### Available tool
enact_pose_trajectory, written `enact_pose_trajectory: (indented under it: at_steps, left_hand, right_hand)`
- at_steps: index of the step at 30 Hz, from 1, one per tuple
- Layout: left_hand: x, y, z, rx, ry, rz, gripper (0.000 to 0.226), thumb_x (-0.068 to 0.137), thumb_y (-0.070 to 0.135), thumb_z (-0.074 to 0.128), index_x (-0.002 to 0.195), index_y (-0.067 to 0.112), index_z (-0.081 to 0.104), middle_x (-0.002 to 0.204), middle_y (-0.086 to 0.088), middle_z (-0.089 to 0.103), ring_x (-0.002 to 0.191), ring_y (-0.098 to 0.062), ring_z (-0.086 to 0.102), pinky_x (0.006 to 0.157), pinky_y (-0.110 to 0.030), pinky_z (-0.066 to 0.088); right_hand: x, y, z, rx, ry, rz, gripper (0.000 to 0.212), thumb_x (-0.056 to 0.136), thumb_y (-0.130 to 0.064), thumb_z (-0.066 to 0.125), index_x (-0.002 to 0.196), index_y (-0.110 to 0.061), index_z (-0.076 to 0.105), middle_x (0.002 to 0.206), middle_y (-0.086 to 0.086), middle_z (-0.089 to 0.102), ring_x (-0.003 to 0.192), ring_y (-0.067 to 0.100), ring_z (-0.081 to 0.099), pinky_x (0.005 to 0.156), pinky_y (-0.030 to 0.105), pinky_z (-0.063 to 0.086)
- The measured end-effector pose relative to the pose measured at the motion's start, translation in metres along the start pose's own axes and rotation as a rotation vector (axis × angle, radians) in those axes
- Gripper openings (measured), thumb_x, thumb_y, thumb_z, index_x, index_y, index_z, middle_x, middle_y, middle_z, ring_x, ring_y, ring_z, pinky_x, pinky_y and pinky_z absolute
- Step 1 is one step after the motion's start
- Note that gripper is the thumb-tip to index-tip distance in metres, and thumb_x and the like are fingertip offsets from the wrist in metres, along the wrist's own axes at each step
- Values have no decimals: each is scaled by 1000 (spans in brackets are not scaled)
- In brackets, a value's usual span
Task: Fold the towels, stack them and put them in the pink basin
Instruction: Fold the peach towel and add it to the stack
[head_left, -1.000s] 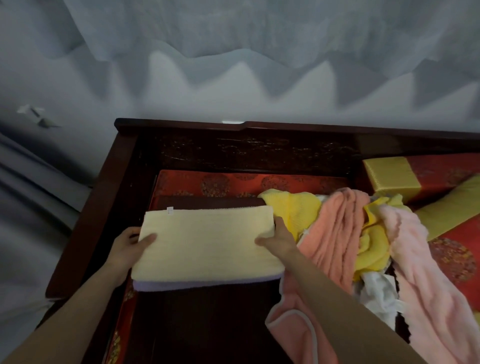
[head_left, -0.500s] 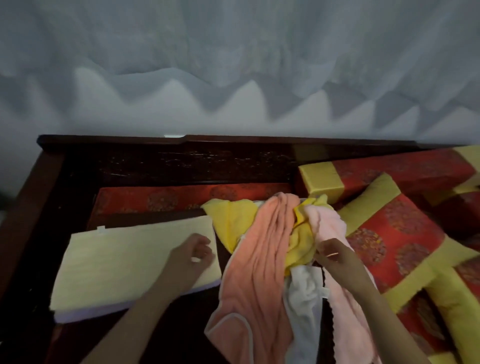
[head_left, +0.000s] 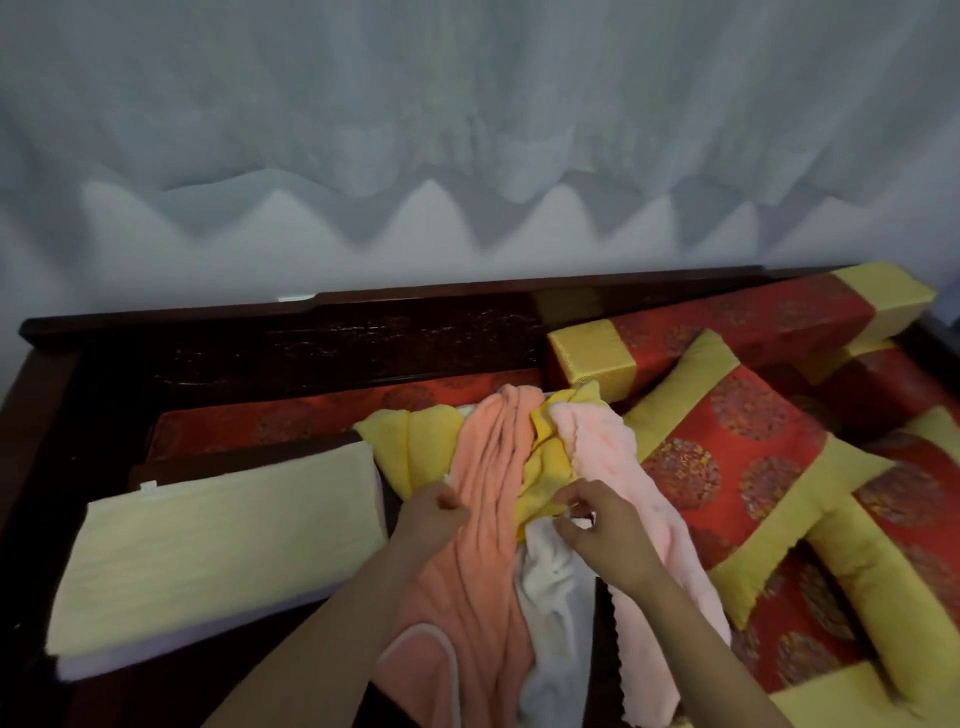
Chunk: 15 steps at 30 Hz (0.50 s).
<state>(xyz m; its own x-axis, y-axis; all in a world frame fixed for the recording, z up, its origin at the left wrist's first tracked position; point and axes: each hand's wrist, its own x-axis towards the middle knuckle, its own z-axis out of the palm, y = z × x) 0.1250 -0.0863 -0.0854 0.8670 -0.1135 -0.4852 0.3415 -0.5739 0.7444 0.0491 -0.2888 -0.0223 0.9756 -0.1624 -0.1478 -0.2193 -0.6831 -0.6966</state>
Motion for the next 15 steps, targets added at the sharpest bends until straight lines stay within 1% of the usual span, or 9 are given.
enact_pose_trajectory:
  at_steps: [2,3,5,7,8,10,12,14,15]
  left_hand:
    - [-9,4,-3,-44,5,24,11,80,15,65,75,14,56,82,-4,58,86,-20,56,69,-26,39]
    - [-12,4,-6,-46,20,22,9,79,19,65,81,12,60,85,-5,59,88,-22,58,71,-26,40]
    - [-13,-5,-8,20,45,-27,30,80,25,63,102,4,61,97,-9,62,100,-29,59,77,-28,42]
    - [-13,-14,-7,103,71,-100,51,82,32,60,118,-2,50,117,-19,58,109,-34,55,86,-32,46]
    - [-11,-18,-4,111,89,-128,57,81,33,59,122,-3,44,122,-22,55,110,-36,54,88,-35,46]
    - [-10,-18,2,70,103,-152,56,83,24,61,127,-4,39,126,-23,53,113,-37,54,87,-33,45]
    - [-11,-14,9,44,76,-132,51,87,16,59,130,-3,42,129,-22,53,117,-35,53,86,-30,42]
    - [-18,-6,12,58,93,-7,40,92,14,54,128,-1,51,129,-19,57,117,-31,54,82,-27,39]
    - [-24,0,11,70,102,75,37,95,15,51,129,1,51,129,-17,58,116,-29,54,80,-25,38]
  right_hand:
    - [1,-7,-5,16,8,2,21,79,-4,67,93,-19,62,102,5,64,86,20,61,83,30,50]
    - [1,-11,-6,28,3,3,19,80,-5,67,93,-17,63,102,6,65,86,20,61,82,28,49]
    - [2,-17,-7,38,-14,-7,16,81,-6,66,94,-15,63,101,6,65,84,15,58,78,18,46]
    - [1,-18,-4,39,-18,-38,15,81,-6,66,92,-15,64,99,5,66,80,6,55,73,7,40]
    - [1,-16,-3,40,-10,-55,14,80,-6,66,91,-15,64,98,5,66,80,4,55,72,6,40]
    - [0,-11,-1,41,-9,-66,13,80,-7,66,90,-15,65,96,5,66,81,11,58,75,15,44]
    - [0,-4,1,15,-34,-46,13,81,-7,65,90,-15,65,96,8,67,85,19,60,80,25,47]
    - [-1,1,4,-13,-51,-36,15,81,-6,63,94,-14,65,97,8,67,87,22,61,82,29,48]
    - [-1,2,5,-28,-48,-47,20,81,-6,61,99,-14,64,98,7,67,87,21,61,82,30,49]
